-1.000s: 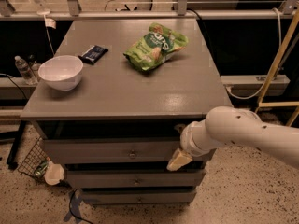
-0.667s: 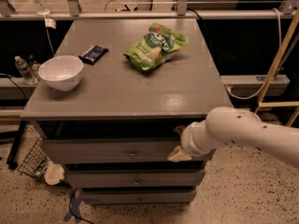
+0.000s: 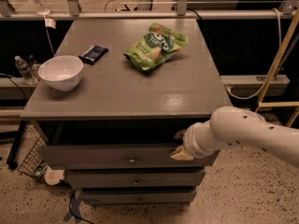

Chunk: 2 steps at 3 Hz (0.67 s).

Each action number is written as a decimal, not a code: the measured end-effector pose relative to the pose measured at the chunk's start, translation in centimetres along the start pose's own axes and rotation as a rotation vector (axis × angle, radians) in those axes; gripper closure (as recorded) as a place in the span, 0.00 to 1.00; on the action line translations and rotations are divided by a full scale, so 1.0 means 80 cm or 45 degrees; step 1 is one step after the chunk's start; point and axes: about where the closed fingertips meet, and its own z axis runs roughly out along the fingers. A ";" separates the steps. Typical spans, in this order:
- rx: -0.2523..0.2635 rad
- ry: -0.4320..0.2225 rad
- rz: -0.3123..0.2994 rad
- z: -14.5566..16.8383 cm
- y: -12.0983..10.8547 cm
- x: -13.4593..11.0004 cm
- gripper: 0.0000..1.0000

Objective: Open top drawer

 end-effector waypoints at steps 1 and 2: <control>-0.001 -0.001 0.000 -0.002 0.000 -0.001 1.00; -0.001 -0.001 0.000 -0.002 0.000 -0.001 1.00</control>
Offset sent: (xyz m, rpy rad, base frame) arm -0.0587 -0.0127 0.0141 0.0567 0.0691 0.0834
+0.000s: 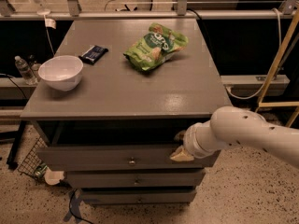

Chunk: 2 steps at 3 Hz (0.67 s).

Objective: Open top drawer

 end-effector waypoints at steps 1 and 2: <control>-0.043 -0.027 0.013 -0.016 0.022 0.008 1.00; -0.043 -0.027 0.013 -0.016 0.022 0.008 1.00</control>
Offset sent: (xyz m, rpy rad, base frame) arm -0.1021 -0.0392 0.0207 0.1210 0.1313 0.0305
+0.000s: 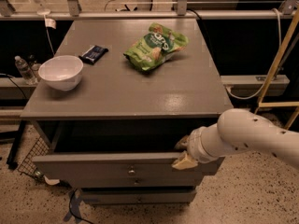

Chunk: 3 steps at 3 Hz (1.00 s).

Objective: Open top drawer

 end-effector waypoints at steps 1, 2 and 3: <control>-0.035 -0.025 0.027 -0.017 0.023 0.009 1.00; -0.035 -0.025 0.027 -0.017 0.023 0.009 1.00; -0.071 -0.056 0.072 -0.026 0.046 0.020 1.00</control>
Offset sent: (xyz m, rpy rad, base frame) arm -0.1023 -0.0520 0.0200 0.1352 0.1450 -0.0314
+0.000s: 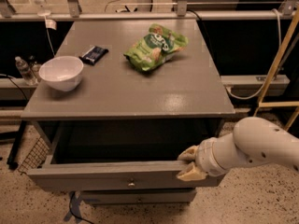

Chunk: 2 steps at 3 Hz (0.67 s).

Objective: Open top drawer

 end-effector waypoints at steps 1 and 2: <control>-0.001 0.000 0.000 0.001 0.001 -0.001 1.00; -0.057 -0.054 0.073 0.006 0.034 0.014 1.00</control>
Offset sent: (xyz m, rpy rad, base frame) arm -0.1020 -0.0068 -0.0507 0.2403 0.2297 -0.0731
